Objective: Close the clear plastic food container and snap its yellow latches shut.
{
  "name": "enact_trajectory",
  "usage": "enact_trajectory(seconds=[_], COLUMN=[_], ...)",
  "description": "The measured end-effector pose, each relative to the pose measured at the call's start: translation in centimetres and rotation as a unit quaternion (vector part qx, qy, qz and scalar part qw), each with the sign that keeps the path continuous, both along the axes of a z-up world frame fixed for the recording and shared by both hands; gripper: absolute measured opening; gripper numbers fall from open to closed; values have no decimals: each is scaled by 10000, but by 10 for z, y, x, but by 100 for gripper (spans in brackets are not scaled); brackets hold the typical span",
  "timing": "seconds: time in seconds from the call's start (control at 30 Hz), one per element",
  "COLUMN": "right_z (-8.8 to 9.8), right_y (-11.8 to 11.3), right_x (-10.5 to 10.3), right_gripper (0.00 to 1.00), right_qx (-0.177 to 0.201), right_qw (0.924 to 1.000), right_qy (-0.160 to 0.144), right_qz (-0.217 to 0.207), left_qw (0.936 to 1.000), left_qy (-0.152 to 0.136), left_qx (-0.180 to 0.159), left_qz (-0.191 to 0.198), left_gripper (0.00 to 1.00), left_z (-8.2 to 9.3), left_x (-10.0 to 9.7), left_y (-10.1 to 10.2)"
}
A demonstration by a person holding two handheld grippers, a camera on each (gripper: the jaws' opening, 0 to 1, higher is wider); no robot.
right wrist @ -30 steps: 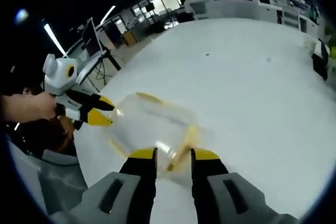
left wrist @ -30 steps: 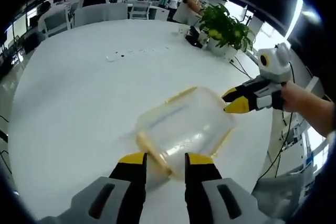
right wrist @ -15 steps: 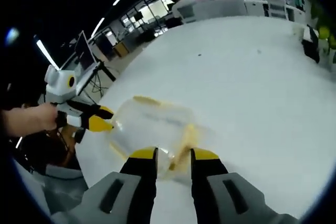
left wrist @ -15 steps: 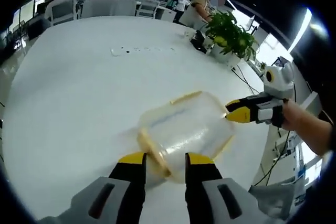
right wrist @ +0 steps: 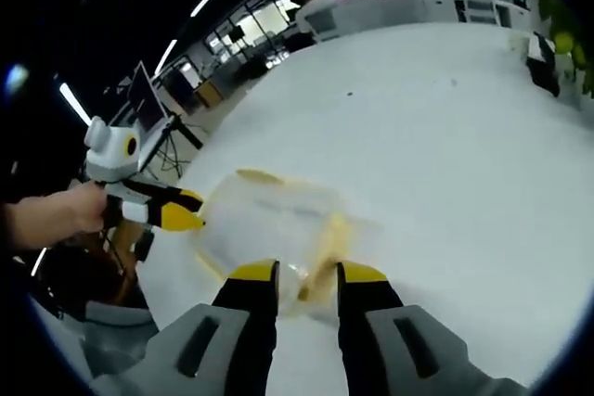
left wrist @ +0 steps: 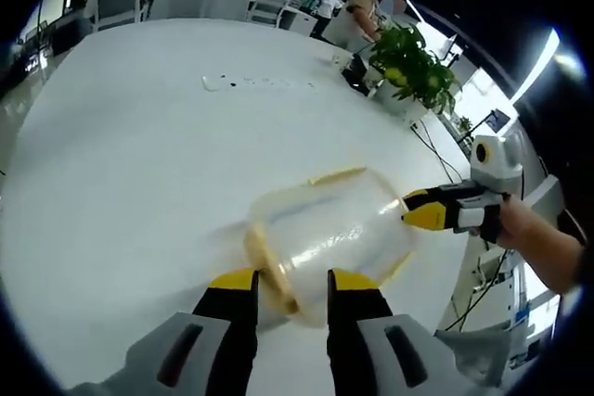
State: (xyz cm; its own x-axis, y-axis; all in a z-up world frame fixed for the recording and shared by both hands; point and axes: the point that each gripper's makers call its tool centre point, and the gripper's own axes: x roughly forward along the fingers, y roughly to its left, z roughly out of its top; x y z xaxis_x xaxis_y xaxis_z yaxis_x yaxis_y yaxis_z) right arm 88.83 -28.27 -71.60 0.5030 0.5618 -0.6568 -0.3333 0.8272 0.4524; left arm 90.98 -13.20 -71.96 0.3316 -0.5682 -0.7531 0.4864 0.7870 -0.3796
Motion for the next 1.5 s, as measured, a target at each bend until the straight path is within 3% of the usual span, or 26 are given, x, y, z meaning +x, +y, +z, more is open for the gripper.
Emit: enact_trajectory(seconds=[0.53, 0.57, 0.6, 0.67, 0.73, 0.77, 0.8, 1.1, 1.17, 1.23, 1.5], right_z=[0, 0, 0, -1, -1, -7, -13, -17, -16, -15, -8], right_y=[1, 1, 0, 0, 4, 8, 8, 9, 10, 12, 11], right_x=[-1, -1, 0, 0, 0, -4, -5, -7, -7, -8, -3], right_gripper=[20, 20, 20, 19, 18, 19, 21, 25, 26, 28, 29], right_qx=[-54, -36, -35, 23, 389, 498, 533, 487, 378, 286, -25], right_qw=[9996, 9995, 9996, 9994, 9981, 9972, 9970, 9975, 9986, 9989, 9990], right_qy=[218, 244, 224, 264, 481, 542, 556, 506, 330, 300, 118], right_qz=[166, 189, 190, 209, -11, 99, -65, 24, 172, 233, 440], left_qw=[9998, 9988, 9983, 9992, 9992, 9993, 9993, 9985, 9988, 9996, 9996], left_qy=[166, 357, 354, 277, 278, 268, 282, 388, 324, 170, 11], left_qx=[-97, -330, -264, -216, -204, -171, -168, -291, -290, -219, -39], left_qz=[71, -47, 372, 176, 214, 197, 200, 260, 206, 18, -297], left_gripper=[20, 18, 18, 18, 18, 18, 18, 21, 21, 22, 23], left_z=[-1, 0, -6, -6, -6, -7, -8, -7, -6, -5, -1], left_x=[-2, -9, -2, -4, -4, -4, -3, -1, 0, 1, -3], left_y=[-1, -8, -3, -2, -2, -1, -3, 0, -1, -1, -2])
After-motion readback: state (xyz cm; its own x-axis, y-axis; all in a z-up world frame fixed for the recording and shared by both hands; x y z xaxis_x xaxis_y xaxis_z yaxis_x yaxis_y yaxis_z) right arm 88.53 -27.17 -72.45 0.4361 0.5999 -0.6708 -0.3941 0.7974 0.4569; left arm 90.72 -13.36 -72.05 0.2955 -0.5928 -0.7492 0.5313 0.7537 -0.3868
